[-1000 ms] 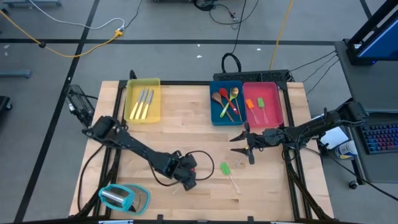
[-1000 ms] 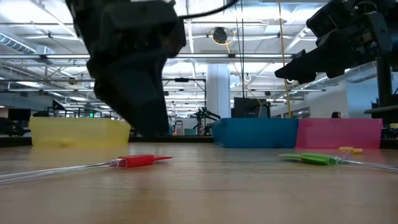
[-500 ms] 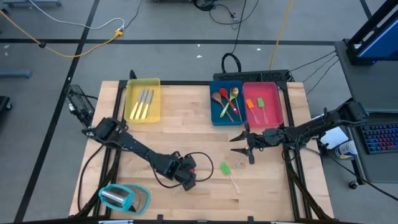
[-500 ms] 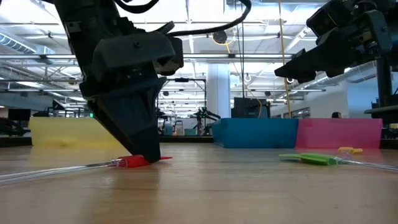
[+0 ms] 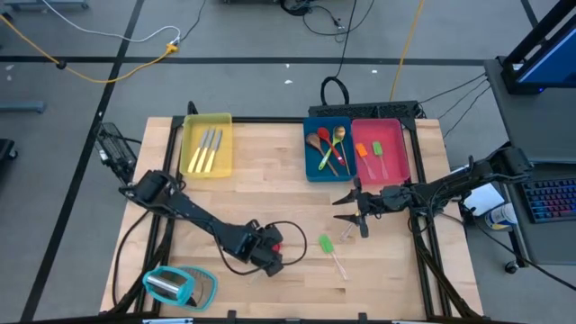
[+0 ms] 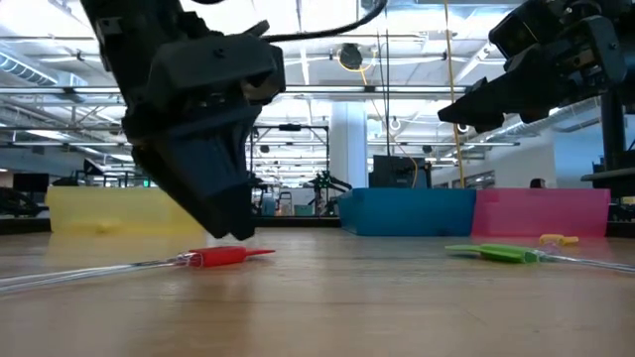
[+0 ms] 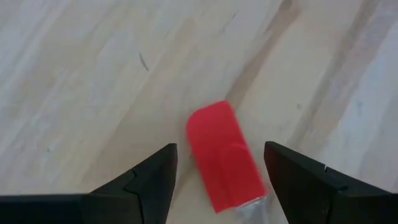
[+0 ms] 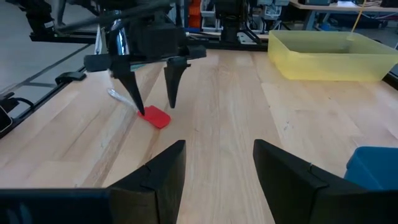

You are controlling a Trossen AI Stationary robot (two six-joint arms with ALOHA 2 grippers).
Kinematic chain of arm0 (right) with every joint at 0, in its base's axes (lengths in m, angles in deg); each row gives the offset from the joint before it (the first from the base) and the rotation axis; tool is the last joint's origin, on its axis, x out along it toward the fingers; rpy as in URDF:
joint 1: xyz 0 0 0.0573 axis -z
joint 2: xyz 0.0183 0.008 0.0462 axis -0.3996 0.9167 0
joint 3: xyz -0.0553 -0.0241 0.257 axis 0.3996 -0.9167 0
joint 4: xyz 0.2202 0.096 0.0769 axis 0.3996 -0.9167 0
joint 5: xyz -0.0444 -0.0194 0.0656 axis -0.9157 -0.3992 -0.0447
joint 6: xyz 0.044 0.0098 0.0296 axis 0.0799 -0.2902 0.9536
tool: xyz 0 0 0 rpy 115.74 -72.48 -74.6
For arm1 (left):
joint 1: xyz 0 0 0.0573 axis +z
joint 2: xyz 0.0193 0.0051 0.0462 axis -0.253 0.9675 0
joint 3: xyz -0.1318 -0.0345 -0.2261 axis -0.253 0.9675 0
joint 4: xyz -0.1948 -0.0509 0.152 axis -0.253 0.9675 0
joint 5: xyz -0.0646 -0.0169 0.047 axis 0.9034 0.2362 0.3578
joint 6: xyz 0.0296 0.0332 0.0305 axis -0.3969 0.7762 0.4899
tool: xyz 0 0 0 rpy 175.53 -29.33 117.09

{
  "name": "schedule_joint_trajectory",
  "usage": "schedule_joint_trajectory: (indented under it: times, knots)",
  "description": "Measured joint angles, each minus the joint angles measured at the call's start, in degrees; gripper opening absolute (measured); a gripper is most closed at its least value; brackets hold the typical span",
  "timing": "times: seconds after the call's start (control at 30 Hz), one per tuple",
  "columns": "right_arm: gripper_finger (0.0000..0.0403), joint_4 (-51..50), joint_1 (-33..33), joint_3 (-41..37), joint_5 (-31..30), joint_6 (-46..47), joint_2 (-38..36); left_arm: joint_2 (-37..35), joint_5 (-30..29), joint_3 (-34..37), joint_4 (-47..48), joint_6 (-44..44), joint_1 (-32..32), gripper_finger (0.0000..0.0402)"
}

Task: Pick & Place Kitchen Items
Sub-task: Put the red spatula into the pink bin

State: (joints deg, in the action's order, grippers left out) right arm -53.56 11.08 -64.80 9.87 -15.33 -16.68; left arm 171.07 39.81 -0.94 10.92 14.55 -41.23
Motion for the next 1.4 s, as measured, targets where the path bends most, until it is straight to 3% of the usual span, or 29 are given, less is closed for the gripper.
schedule_joint_trajectory:
  times: [1.03,1.17,1.4]
  knots:
    - [0.0181,0.34,0.1,-0.02,0.04,0.01,0.0,1.75,-0.39,-0.07,4.15,-4.03,-0.6,0.0247]
    - [0.0182,0.34,0.1,-0.02,0.04,0.02,0.0,1.7,0.76,-0.07,4.15,-4.48,-0.56,0.0225]
    - [0.0183,2.71,0.1,-0.02,0.02,0.51,0.0,1.7,1.22,-0.07,4.09,-4.67,-0.32,0.0146]
